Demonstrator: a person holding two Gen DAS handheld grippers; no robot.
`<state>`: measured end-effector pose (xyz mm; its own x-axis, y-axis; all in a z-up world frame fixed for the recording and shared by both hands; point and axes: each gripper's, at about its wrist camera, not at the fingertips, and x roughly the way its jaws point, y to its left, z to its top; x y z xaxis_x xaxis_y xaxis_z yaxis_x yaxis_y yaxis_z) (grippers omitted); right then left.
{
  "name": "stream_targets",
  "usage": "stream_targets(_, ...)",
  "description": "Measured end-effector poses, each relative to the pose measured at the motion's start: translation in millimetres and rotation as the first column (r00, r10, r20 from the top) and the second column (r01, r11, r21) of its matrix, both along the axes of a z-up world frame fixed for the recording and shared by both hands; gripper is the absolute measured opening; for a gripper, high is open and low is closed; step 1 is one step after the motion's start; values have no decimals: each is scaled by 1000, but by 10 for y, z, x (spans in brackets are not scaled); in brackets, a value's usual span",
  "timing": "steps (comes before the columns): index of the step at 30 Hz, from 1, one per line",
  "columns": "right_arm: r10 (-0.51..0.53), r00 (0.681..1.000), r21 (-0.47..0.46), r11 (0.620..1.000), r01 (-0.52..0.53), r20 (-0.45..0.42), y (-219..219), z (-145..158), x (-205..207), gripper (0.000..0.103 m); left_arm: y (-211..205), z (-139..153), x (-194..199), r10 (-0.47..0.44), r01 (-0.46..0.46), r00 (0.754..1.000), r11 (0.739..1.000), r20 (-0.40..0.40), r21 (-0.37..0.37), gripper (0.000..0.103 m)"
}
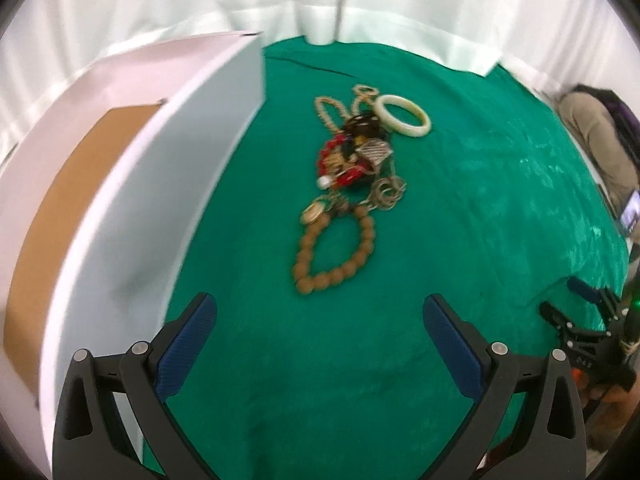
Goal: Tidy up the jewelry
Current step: 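Grasp the wooden bead bracelet with the left tool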
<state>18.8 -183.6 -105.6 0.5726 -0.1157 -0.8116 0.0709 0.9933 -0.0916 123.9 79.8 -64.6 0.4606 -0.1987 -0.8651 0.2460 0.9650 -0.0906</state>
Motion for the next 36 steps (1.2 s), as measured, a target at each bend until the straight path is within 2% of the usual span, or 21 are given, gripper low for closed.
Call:
stream_targets(2, 0, 1000, 0, 1000, 0, 2, 4, -1, -2, 89, -78, -108, 149, -19, 19, 1000, 1000, -15, 5, 102)
stream_targets(5, 0, 1000, 0, 1000, 0, 6, 1, -5, -4, 89, -224, -289, 345, -39, 40, 999, 997, -29, 66, 101)
stream_targets(7, 0, 1000, 1, 1000, 0, 5, 2, -6, -1, 89, -279, -344, 401, -27, 28, 1000, 992, -12, 124, 95)
stream_targets(8, 0, 1000, 1, 1000, 0, 5, 2, -6, -3, 89, -269, -343, 413, -4, 5, 1000, 991, -7, 130, 93)
stream_targets(11, 3, 1000, 3, 1000, -3, 6, 1, -4, -14, 89, -158, -298, 405, 23, -22, 1000, 1000, -12, 13, 92)
stream_targets(13, 5, 1000, 2, 1000, -5, 11, 3, -5, -21, 89, -124, -307, 433, 38, -37, 999, 999, -15, 22, 87)
stream_targets(15, 2, 1000, 2, 1000, -2, 8, 10, -6, -9, 90, -161, -345, 466, 13, -12, 1000, 998, -27, 56, 69)
stream_targets(16, 3, 1000, 3, 1000, -3, 6, 9, -10, -18, 90, -180, -390, 491, -8, 11, 999, 998, -47, 66, 67)
stream_targets(17, 2, 1000, 4, 1000, -3, 5, 11, -11, -19, 90, -190, -383, 497, -15, 17, 999, 999, -41, 44, 63)
stream_targets(19, 6, 1000, 4, 1000, -6, 6, 10, -9, -24, 90, -150, -389, 506, -9, 9, 998, 1000, -61, -1, 36)
stream_targets(20, 8, 1000, 4, 1000, -8, 8, 8, -8, -27, 90, -153, -419, 507, -13, 13, 996, 1000, -93, -1, 10)
stream_targets(23, 14, 1000, 5, 1000, -14, 7, 3, -5, -30, 90, -219, -421, 305, -72, 74, 991, 997, -113, 17, 10)
stream_targets(26, 15, 1000, 5, 1000, -15, 7, 6, -3, -29, 90, -208, -394, 65, -106, 103, 983, 994, -147, -26, 10)
stream_targets(28, 14, 1000, 4, 1000, -14, 8, 10, -4, -26, 90, -208, -342, -61, -112, 110, 984, 994, -139, -21, 11)
stream_targets(29, 14, 1000, 4, 1000, -14, 7, 9, -5, -23, 91, -205, -313, -79, -110, 110, 986, 994, -127, -14, 15)
stream_targets(32, 10, 1000, 4, 1000, -10, 7, 16, -8, -9, 91, -183, -204, -9, -83, 82, 994, 997, -73, -16, 50)
stream_targets(35, 9, 1000, 5, 1000, -9, 4, 14, -6, -2, 91, -170, -223, 115, -62, 62, 996, 998, -57, -12, 48)
stream_targets(36, 7, 1000, 5, 1000, -7, 4, 15, -6, 1, 91, -200, -251, 163, -63, 63, 996, 998, -61, -2, 42)
